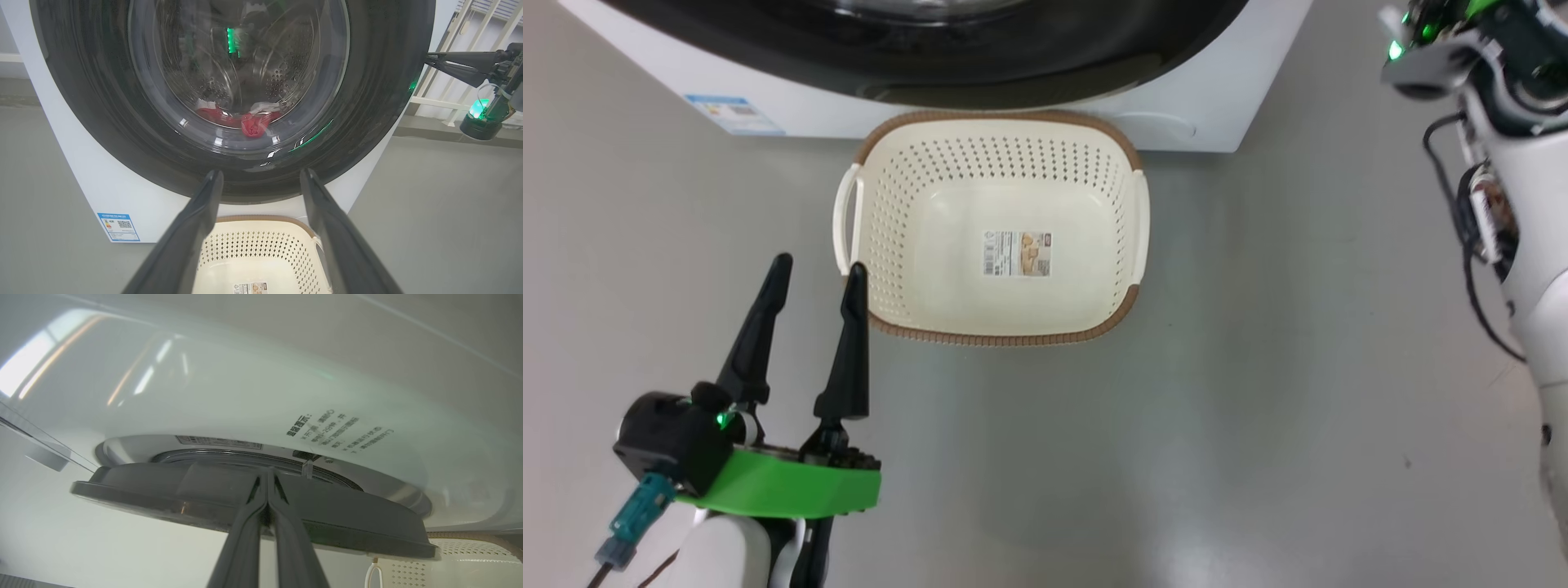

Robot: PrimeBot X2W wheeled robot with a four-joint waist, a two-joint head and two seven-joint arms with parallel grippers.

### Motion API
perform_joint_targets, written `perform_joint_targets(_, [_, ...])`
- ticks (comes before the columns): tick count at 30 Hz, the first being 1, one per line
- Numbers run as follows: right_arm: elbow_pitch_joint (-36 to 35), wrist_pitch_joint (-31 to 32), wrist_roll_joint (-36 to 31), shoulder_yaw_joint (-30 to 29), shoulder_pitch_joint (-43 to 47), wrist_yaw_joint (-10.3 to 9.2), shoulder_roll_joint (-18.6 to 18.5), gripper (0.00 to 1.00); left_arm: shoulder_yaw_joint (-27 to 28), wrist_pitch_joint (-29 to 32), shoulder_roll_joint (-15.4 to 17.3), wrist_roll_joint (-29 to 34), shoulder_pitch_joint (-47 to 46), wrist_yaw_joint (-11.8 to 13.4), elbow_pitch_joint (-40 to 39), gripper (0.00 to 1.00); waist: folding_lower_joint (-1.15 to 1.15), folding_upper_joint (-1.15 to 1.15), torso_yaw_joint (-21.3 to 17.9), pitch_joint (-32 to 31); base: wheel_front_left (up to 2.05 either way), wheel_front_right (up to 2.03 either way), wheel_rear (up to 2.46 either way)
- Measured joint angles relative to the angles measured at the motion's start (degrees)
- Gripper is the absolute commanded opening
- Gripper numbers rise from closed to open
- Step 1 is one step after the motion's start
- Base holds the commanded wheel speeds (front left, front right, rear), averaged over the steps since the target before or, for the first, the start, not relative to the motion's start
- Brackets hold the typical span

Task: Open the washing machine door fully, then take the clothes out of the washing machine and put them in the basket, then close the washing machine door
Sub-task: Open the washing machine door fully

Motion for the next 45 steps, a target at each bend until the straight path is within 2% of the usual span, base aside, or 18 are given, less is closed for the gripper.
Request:
perform_joint_targets(13, [3.5, 7.5, 0.6, 0.6, -5.7, 0.00, -0.8, 0.00, -2.6, 0.0, -0.2, -0.3, -2.4, 0.0, 0.9, 1.00, 0.00, 0.00, 1.8, 2.8, 0.00, 0.00, 0.00])
perform_joint_targets(24, [4.0, 15.5, 0.8, 2.2, -7.2, 0.00, -2.8, 0.00, -3.3, 0.0, -0.2, -0.4, -3.2, 0.0, 1.9, 1.00, 0.00, 0.00, 1.9, 3.3, 0.00, 0.00, 0.00])
perform_joint_targets(31, [2.9, 20.7, 1.2, 3.8, -6.9, -0.27, -2.4, 0.00, -3.3, 0.0, 0.0, -0.4, -3.3, 0.0, 2.3, 1.00, 0.00, 0.00, 0.9, 2.8, 0.00, 0.00, 0.00])
perform_joint_targets(45, [0.9, 26.1, 1.3, 6.5, -2.8, -0.33, 0.0, 0.00, -1.9, 0.0, 0.4, -0.4, -3.2, 0.0, 2.9, 1.00, 0.00, 0.00, -1.1, -0.6, 0.00, 0.00, 0.00])
